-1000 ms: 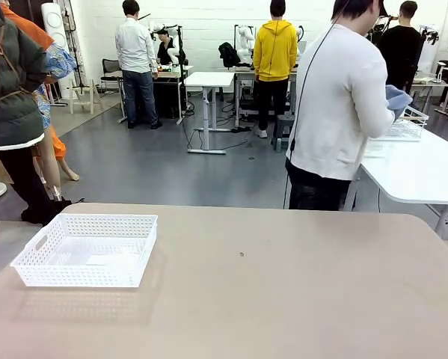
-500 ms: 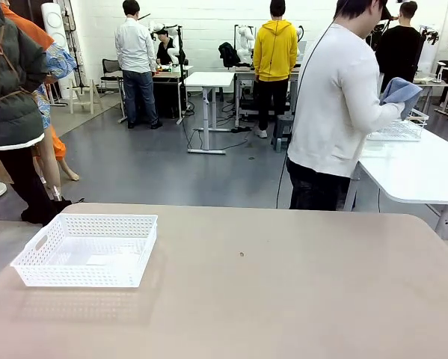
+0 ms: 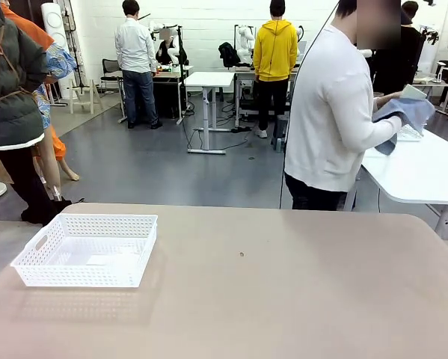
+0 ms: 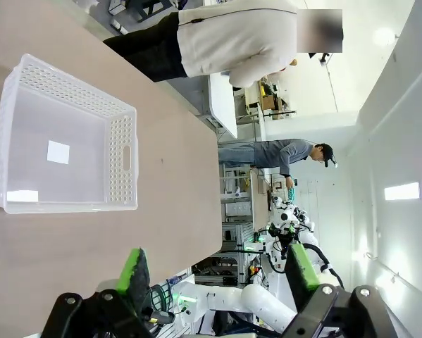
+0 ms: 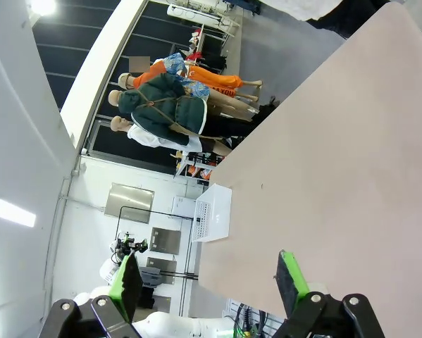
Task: Clean and organize the cups into the basket.
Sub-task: Pick up the Organizing basket and move it to the center of the table, then pick up the Reusable plastic cup from the right side of the table and place it inside the Organizing basket.
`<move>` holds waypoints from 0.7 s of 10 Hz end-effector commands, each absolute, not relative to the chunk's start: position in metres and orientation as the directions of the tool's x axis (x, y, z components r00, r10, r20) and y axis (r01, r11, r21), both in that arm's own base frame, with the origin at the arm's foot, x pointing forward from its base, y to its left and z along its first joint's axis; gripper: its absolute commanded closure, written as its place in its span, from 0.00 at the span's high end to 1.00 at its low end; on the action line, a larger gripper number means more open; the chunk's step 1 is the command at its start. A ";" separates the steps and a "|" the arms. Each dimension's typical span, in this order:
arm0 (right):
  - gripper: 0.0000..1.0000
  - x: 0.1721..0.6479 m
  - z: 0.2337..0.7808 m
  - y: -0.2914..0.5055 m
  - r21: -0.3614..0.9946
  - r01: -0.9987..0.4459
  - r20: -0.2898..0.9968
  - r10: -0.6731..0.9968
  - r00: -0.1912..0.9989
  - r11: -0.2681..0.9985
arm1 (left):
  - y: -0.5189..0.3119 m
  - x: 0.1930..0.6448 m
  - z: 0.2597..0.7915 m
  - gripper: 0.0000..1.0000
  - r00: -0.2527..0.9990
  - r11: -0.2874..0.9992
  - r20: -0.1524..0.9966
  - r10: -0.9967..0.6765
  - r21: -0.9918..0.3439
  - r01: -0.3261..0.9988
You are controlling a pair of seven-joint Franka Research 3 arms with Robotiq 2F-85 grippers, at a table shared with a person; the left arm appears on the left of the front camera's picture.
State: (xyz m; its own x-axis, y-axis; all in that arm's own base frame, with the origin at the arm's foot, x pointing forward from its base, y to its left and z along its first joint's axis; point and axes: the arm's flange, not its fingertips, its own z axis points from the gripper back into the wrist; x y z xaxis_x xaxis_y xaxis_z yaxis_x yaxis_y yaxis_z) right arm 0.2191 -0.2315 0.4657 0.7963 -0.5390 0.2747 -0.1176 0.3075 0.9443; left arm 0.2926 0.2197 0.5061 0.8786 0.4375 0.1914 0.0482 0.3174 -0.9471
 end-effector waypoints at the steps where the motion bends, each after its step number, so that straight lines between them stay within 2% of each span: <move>1: 1.00 0.221 0.467 -0.232 0.945 -0.136 0.285 -0.545 0.789 0.297 | 0.220 0.293 0.507 1.00 0.879 0.315 0.191 0.437 -0.948 0.050; 7: 1.00 0.221 0.467 -0.232 0.945 -0.136 0.285 -0.545 0.789 0.297 | 0.220 0.293 0.507 1.00 0.879 0.315 0.191 0.437 -0.948 0.050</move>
State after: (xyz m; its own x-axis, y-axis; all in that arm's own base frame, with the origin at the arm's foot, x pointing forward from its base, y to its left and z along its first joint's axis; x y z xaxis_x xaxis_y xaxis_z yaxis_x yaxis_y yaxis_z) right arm 0.2191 -0.2314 0.4657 0.7964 -0.5387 0.2748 -0.1178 0.3076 0.9442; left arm 0.2926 0.2197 0.5061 0.8786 0.4375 0.1914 0.0482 0.3174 -0.9471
